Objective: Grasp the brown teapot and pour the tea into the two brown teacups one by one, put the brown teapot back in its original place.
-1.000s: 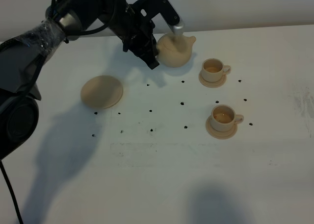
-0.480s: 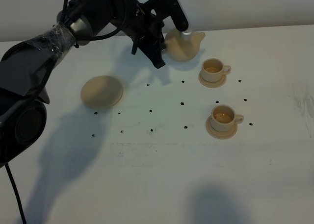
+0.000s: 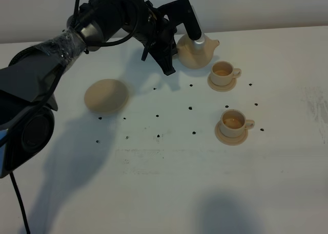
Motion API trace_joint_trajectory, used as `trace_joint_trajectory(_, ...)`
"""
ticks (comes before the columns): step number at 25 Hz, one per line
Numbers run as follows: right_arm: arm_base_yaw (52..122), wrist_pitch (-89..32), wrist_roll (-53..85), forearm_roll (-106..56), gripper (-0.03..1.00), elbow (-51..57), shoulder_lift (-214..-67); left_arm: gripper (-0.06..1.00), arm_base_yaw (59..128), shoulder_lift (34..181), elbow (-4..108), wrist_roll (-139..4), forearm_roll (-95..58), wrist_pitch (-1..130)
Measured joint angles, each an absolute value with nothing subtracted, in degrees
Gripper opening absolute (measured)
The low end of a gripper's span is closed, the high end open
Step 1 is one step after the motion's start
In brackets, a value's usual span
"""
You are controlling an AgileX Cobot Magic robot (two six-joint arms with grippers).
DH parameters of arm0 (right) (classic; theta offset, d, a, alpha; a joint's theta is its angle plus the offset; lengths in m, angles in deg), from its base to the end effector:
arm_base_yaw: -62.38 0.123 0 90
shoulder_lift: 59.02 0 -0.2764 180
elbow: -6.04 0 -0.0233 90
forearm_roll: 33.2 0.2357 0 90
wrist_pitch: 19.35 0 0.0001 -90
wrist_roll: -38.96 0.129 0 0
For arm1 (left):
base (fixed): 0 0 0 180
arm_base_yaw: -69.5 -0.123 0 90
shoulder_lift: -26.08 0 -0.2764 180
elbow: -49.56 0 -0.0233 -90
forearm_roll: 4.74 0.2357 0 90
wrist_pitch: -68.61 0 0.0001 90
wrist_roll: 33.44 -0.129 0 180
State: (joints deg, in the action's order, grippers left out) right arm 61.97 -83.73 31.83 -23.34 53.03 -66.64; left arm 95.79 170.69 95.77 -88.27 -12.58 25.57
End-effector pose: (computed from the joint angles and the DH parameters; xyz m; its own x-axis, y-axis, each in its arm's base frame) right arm 0.0166 0.0198 0.2539 -0.4726 -0.0454 -0.8801 -0.1520 0.9879 0.0306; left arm 0.4809 -0.2510 0.1716 -0.0847 0.8810 -0.4655 0.8509 0.3070 0.4263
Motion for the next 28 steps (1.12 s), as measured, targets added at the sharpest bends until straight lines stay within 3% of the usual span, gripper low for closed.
trace_joint_trajectory(28,62.0,-83.7,31.8,-23.3,0.22,53.0,-66.6,0.09,96.3,171.2,95.8,-95.5,-9.0,30.0)
